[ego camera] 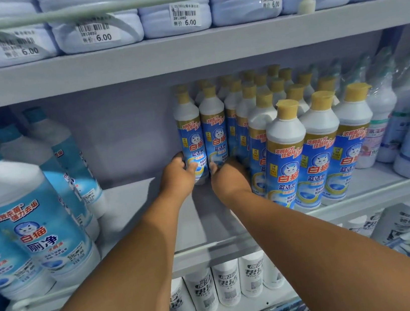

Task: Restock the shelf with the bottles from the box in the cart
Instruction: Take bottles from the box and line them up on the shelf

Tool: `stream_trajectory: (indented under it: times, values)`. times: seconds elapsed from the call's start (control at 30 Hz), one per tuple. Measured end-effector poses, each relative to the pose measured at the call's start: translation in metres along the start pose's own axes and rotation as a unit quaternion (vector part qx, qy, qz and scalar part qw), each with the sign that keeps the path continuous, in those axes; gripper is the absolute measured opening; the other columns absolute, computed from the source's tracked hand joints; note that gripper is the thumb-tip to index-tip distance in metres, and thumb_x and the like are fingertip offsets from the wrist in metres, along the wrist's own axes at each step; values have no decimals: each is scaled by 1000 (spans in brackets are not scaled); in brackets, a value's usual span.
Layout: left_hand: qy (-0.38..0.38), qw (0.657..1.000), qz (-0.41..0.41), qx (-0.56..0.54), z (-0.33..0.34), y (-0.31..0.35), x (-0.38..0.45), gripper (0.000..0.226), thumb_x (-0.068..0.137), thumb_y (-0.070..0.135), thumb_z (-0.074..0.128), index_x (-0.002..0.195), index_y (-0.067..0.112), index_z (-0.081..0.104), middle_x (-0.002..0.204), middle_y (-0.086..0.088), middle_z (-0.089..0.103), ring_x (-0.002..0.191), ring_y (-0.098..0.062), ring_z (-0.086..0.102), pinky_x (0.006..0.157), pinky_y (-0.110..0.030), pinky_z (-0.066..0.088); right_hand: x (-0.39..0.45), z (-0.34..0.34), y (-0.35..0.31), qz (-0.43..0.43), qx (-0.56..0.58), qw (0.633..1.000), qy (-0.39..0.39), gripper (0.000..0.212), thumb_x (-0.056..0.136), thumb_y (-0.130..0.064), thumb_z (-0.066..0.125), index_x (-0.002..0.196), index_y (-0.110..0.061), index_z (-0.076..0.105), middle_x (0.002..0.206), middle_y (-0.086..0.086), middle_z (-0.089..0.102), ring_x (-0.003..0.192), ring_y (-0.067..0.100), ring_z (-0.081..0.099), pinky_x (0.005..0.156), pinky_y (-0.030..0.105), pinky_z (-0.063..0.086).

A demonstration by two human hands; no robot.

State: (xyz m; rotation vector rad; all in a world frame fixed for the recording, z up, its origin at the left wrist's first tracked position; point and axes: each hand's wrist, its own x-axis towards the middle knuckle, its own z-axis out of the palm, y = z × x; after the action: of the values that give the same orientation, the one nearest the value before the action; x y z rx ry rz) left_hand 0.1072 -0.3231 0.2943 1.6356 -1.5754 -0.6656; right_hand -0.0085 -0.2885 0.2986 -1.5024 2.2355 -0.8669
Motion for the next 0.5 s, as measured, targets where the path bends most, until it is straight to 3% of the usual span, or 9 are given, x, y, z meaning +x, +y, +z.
stream_trajectory:
  times: [0.2, 0.37, 0.43, 0.5]
  values:
    - [-1, 999, -23, -41, 8, 2, 3, 35, 83, 36, 73, 115, 26, 61, 109, 3, 73, 98, -21, 69, 82, -35, 56, -1, 4, 6, -32, -3, 999, -13, 46, 99, -45, 47, 123, -6, 49, 119, 15, 63, 108, 31, 63, 85, 35, 50]
    - [-27, 997, 0, 76, 4, -5, -8, 44, 92, 39, 63, 132, 23, 53, 127, -1, 65, 115, -26, 61, 82, -30, 45, -8, 4, 13, -70, 10, 997, -27, 40, 97, -42, 51, 123, -12, 52, 119, 10, 64, 110, 29, 63, 89, 36, 53]
    - [-39, 986, 21, 159, -3, -12, -18, 57, 93, 46, 60, 142, 22, 44, 143, -6, 54, 129, -28, 52, 97, -36, 46, -11, 3, 16, -89, 12, 995, -38, 43, 93, -44, 51, 126, -15, 51, 122, 8, 63, 114, 29, 61, 93, 38, 52]
    - [-66, 963, 21, 261, -12, -15, -31, 74, 96, 54, 52, 156, 19, 26, 160, -8, 31, 146, -28, 30, 116, -40, 31, -16, -4, 18, -114, -12, 991, -72, 44, 92, -45, 50, 127, -18, 51, 124, 7, 62, 117, 29, 58, 98, 40, 49]
